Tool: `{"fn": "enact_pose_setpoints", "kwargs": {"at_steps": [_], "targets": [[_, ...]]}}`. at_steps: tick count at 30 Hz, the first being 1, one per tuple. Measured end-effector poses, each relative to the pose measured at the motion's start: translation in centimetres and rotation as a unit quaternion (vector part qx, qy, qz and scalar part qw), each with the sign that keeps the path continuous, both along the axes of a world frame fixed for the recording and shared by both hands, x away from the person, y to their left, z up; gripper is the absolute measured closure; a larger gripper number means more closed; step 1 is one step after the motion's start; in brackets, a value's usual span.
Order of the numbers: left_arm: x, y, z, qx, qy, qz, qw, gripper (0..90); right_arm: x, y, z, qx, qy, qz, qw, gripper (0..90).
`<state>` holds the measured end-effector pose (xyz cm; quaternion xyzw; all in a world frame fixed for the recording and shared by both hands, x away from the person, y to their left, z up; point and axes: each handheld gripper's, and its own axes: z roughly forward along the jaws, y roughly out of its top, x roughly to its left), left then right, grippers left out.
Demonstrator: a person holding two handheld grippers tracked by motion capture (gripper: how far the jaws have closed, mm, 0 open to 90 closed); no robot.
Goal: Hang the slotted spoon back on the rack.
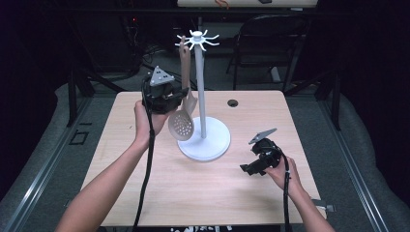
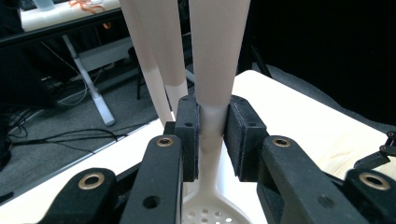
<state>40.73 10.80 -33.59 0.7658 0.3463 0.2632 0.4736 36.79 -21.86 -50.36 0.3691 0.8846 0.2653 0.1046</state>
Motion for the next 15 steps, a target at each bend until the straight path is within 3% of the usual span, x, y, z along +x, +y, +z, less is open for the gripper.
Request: {"fn": "enact_pose_setpoints", "kwargs": {"at_steps": [4, 15], "targets": [[0.27, -0.22, -0.2, 0.006, 0.0, -0.001, 1.0, 75.7, 0.01, -0.02, -0.01, -0.002, 0.0, 0.0, 1.0, 5.7], [0.78, -0.64, -0.67, -0.008, -0.004, -0.003, 1.0, 75.1, 0.03, 0.02, -0.04, -0.001, 0.0, 0.0, 1.0, 5.7]]}}
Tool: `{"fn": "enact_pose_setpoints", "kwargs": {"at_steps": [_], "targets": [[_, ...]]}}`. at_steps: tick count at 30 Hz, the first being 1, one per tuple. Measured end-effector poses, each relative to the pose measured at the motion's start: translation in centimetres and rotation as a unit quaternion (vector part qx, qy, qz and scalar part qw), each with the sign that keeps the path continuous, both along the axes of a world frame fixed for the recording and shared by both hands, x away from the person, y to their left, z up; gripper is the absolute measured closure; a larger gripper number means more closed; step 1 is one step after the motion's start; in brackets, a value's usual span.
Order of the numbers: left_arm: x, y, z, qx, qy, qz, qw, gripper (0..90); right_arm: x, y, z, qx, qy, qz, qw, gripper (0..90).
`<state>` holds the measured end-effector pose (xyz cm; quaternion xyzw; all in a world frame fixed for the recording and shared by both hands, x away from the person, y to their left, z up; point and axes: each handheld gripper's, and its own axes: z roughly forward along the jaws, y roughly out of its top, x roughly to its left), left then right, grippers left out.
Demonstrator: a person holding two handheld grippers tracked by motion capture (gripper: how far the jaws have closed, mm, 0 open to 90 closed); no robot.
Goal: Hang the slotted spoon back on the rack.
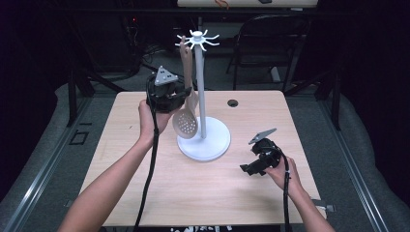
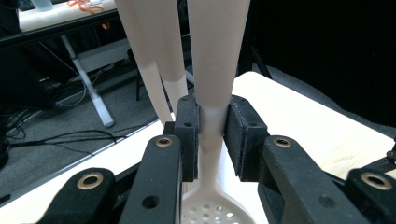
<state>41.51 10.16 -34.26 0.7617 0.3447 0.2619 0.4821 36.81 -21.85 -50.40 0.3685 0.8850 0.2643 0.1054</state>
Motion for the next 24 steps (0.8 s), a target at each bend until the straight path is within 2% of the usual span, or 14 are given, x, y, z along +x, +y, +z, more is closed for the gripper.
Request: {"fn": "enact_pose_setpoints", "kwargs": {"at_steps": [5, 8, 12, 17, 21, 24], "targets": [[-0.1, -0.1, -0.2, -0.005, -0.004, -0.002, 1.0, 73.8, 0.0, 0.0, 0.0, 0.0, -0.003, 0.002, 1.0, 5.7], [-0.3, 0.0, -0.2, -0.008, -0.01, 0.0, 0.9999, 68.9, 0.0, -0.1, 0.0, -0.001, -0.003, 0.002, 1.0, 5.7], [-0.7, 0.2, -0.5, 0.0, -0.012, 0.007, 0.9999, 59.2, 0.0, -0.1, 0.1, 0.001, -0.002, 0.001, 1.0, 5.7], [-1.2, 0.9, -1.1, 0.0, -0.013, 0.021, 0.9997, 44.1, 0.0, -0.1, 0.1, 0.001, -0.001, 0.001, 1.0, 5.7], [-1.9, 1.9, -1.7, -0.001, -0.01, 0.028, 0.9996, 34.1, 0.0, -0.1, 0.1, 0.002, -0.002, 0.001, 1.0, 5.6], [-2.5, 3.0, -2.5, 0.007, -0.006, 0.034, 0.9994, 26.9, 0.0, -0.2, 0.2, 0.003, -0.004, 0.0, 1.0, 5.5]]}}
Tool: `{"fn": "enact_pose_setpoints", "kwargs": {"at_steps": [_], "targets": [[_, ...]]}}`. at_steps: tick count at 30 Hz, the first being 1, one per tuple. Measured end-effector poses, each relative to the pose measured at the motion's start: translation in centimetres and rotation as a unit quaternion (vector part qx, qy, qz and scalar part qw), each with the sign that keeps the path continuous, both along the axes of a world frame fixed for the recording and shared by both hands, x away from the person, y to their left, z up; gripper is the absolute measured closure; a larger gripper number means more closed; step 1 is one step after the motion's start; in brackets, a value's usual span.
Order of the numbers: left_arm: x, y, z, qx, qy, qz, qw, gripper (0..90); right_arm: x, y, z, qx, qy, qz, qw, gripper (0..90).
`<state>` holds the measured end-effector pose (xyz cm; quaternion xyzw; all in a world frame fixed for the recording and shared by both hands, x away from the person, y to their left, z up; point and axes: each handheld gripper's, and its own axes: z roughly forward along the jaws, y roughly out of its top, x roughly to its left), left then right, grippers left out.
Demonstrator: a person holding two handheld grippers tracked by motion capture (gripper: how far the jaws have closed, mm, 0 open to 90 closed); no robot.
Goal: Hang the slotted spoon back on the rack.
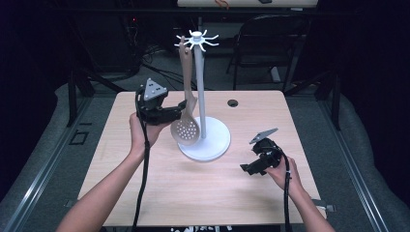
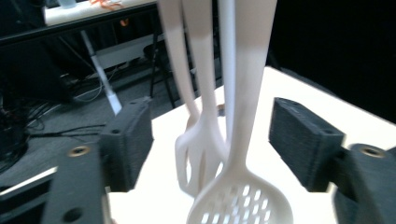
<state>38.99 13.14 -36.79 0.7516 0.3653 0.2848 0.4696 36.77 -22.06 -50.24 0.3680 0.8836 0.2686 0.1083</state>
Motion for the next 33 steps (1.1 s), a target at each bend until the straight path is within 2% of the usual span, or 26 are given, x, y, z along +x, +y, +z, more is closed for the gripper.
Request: {"fn": "enact_pose_setpoints", "kwargs": {"at_steps": [6, 9, 12, 22, 27, 30, 33], "targets": [[-1.2, 2.5, -2.4, 0.005, 0.025, 0.012, 0.9996, 16.0, 0.0, 0.0, 0.0, 0.001, -0.004, -0.002, 1.0, 5.1], [-1.6, 3.8, -3.6, 0.001, 0.038, 0.02, 0.9991, 15.2, 0.0, 0.0, 0.0, 0.002, -0.004, -0.002, 1.0, 5.0], [-2.0, 4.7, -4.8, 0.006, 0.048, 0.028, 0.9984, 15.0, 0.0, 0.1, 0.0, -0.001, -0.004, -0.002, 1.0, 4.9], [-2.9, 6.9, -8.8, 0.016, 0.099, 0.046, 0.9939, 14.0, -0.1, 0.2, -0.2, -0.003, -0.003, -0.001, 1.0, 4.9], [-3.3, 7.9, -10.5, 0.018, 0.129, 0.059, 0.9898, 10.8, -0.1, 0.2, -0.3, -0.007, -0.002, -0.002, 1.0, 4.9], [-3.5, 8.4, -11.6, 0.025, 0.153, 0.066, 0.9857, 7.6, -0.1, 0.2, -0.4, -0.009, -0.006, 0.0, 0.9999, 4.9], [-3.5, 8.9, -12.6, 0.033, 0.183, 0.061, 0.9807, 5.0, -0.1, 0.2, -0.4, -0.009, -0.007, 0.0, 0.9999, 4.9]]}}
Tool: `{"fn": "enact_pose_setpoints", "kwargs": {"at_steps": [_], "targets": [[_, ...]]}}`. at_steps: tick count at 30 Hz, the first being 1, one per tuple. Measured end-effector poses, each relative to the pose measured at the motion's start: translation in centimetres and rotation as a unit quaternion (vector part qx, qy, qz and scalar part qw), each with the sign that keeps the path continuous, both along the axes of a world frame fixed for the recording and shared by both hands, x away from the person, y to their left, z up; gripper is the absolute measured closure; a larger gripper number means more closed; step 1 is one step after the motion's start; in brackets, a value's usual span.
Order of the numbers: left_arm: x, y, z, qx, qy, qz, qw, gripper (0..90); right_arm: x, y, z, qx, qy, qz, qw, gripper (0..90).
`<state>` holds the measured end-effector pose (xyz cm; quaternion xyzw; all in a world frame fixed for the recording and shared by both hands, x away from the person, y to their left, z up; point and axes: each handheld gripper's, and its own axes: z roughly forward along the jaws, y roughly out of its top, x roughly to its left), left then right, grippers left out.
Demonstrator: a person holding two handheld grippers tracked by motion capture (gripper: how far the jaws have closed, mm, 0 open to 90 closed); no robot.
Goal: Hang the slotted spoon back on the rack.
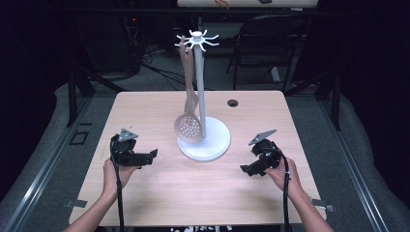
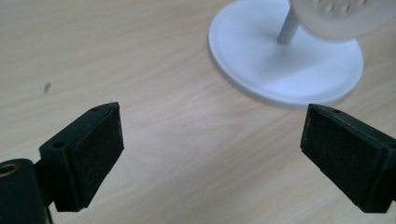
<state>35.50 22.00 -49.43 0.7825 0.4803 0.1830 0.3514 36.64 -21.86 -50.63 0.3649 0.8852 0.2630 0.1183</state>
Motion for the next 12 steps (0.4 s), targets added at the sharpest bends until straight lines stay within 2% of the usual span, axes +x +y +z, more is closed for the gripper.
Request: {"fn": "enact_pose_setpoints", "kwargs": {"at_steps": [2, 5, 7, 10, 12], "targets": [[0.0, 0.1, -0.6, 0.009, 0.015, -0.005, 0.9998, 2.2, 0.0, 0.0, 0.0, -0.004, 0.001, 0.002, 1.0, 4.8], [-0.1, 0.2, -1.6, 0.009, 0.031, -0.01, 0.9994, 1.8, 0.0, 0.0, -0.2, -0.002, -0.001, 0.006, 1.0, 4.6], [0.0, 0.3, -2.2, 0.02, 0.033, -0.01, 0.9992, 1.1, 0.1, 0.0, -0.2, -0.009, -0.003, 0.006, 0.9999, 4.5], [0.6, 0.5, -2.9, 0.017, 0.05, -0.015, 0.9985, 0.7, 0.2, -0.1, -0.4, -0.006, -0.001, 0.002, 1.0, 4.3], [0.9, 0.6, -3.2, 0.018, 0.053, -0.02, 0.9982, 0.3, 0.2, -0.2, -0.5, -0.004, 0.0, 0.004, 1.0, 4.2]]}}
